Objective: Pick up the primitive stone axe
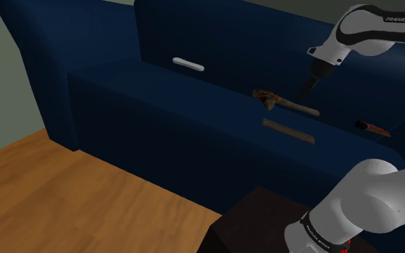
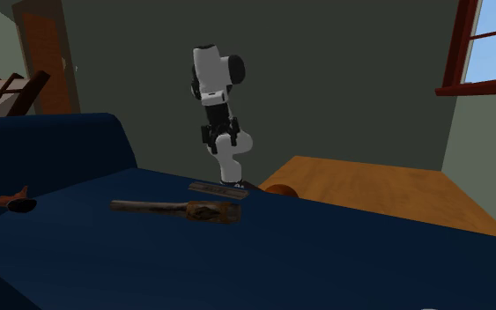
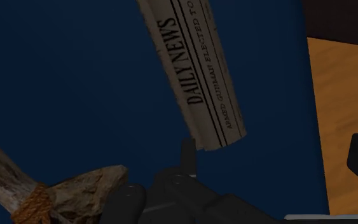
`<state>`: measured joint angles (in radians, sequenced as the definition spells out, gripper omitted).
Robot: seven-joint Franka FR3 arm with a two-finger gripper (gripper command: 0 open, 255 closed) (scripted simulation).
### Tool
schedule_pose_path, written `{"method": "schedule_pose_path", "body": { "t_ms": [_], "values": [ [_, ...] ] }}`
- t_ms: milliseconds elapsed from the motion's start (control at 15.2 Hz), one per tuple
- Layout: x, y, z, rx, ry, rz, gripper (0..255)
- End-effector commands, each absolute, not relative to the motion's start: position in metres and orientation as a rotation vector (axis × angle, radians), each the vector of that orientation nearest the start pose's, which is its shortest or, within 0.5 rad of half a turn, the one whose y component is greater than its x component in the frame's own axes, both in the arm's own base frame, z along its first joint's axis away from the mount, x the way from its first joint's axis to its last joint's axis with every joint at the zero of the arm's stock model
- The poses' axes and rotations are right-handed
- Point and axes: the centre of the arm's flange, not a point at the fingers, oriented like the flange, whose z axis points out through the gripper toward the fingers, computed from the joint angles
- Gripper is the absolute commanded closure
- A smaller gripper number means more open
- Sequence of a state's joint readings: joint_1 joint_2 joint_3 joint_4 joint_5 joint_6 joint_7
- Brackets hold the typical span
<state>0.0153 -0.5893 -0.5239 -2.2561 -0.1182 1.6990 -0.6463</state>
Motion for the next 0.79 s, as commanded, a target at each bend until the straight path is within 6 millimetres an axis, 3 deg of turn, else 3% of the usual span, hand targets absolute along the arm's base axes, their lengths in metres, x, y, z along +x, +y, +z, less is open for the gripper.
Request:
{"method": "schedule_pose_path", "body": {
  "t_ms": [0, 726],
  "values": [
    [0.330, -0.255, 0.540, -2.954, -0.416, -0.091, 0],
    [0.382, -0.385, 0.497, -2.884, -0.740, -0.104, 0]
  ]
}}
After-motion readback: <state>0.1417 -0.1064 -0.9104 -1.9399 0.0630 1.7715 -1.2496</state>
